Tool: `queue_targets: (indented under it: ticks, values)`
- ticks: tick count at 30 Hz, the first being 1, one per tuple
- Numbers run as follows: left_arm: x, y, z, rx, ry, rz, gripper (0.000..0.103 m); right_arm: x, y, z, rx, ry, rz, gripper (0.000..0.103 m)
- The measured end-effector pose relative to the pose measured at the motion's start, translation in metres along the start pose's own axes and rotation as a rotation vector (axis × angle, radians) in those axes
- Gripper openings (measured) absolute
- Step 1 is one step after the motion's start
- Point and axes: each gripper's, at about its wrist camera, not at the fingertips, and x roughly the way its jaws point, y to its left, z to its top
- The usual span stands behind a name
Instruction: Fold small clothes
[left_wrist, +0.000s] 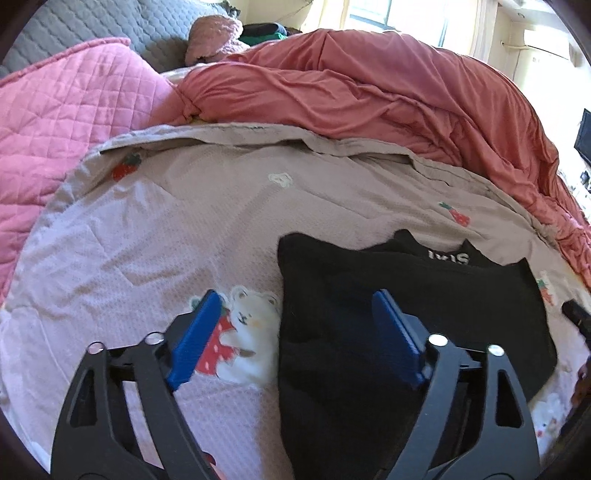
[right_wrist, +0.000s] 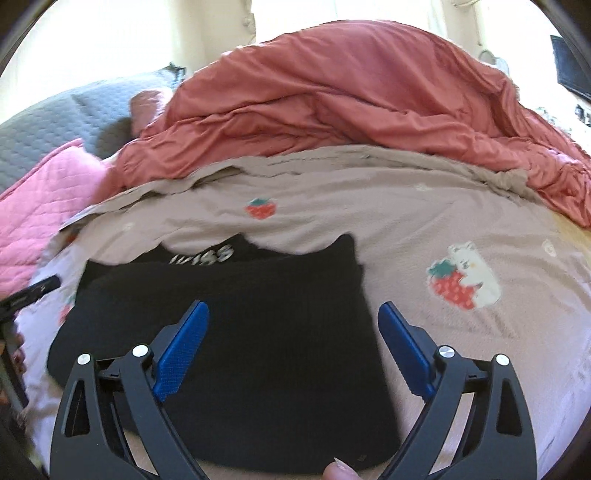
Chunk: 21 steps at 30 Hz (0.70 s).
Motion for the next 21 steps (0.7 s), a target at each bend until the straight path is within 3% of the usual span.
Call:
queue_targets:
  ticks: [4, 8, 13, 21]
  values:
    - [-0.001, -0.014, -0.011, 0.017, 0.032, -0.057, 0.079, 0.011, 0.010, -0.022, -0.037, 0.081, 0.017, 0.092]
    - [0.002, -0.029, -0.027, 0.059, 0.069, -0.123, 0.079, 0.032, 0.003, -0.037, -0.009, 0.184, -0.045, 0.092]
    - [0.027, -0.044, -0.050, 0.150, 0.169, -0.059, 0.081, 0.035, -0.009, -0.041, 0.048, 0.181, -0.031, 0.092]
    - [0.025, -0.039, -0.053, 0.129, 0.168, -0.073, 0.082, 0.020, -0.009, -0.038, 0.042, 0.153, -0.032, 0.092]
